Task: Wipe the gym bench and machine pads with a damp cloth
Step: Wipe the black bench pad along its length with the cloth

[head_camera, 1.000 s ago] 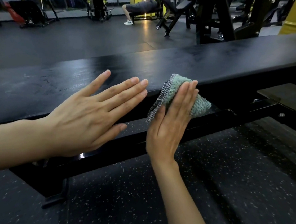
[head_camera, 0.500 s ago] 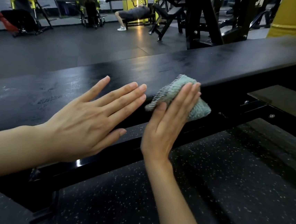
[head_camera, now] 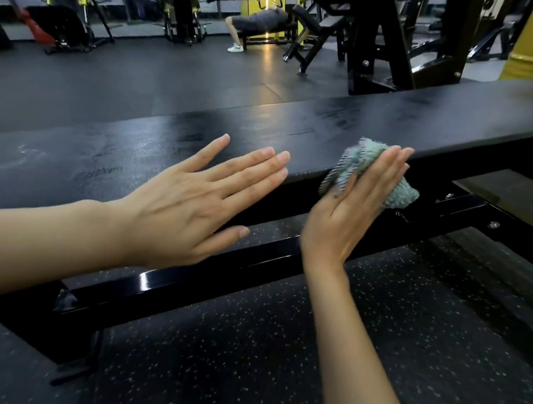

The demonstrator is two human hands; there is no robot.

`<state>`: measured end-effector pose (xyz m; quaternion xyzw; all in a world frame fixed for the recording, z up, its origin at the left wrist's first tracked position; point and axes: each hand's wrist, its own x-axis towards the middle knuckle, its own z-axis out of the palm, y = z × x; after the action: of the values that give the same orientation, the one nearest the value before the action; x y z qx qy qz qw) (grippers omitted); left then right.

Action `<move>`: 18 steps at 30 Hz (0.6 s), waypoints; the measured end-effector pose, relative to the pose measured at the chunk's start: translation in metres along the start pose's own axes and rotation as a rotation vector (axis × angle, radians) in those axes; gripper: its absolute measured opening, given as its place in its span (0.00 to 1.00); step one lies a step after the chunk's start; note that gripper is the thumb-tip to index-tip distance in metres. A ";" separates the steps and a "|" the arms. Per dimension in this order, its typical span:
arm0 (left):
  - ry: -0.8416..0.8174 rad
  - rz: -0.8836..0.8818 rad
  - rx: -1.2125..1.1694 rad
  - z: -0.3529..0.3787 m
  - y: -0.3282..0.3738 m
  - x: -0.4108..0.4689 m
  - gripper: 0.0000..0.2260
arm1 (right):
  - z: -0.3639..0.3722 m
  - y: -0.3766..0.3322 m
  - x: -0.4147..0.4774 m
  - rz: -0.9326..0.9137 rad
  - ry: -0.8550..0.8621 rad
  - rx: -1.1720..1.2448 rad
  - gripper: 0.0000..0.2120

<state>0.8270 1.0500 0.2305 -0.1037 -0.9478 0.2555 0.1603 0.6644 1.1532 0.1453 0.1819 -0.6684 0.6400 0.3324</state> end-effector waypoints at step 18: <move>0.026 0.189 -0.010 0.004 -0.016 0.056 0.34 | 0.004 -0.027 -0.021 0.173 -0.054 0.068 0.28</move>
<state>0.7716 1.0504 0.2501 -0.1970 -0.9329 0.2633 0.1472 0.6963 1.1420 0.1514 0.1518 -0.6685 0.6834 0.2511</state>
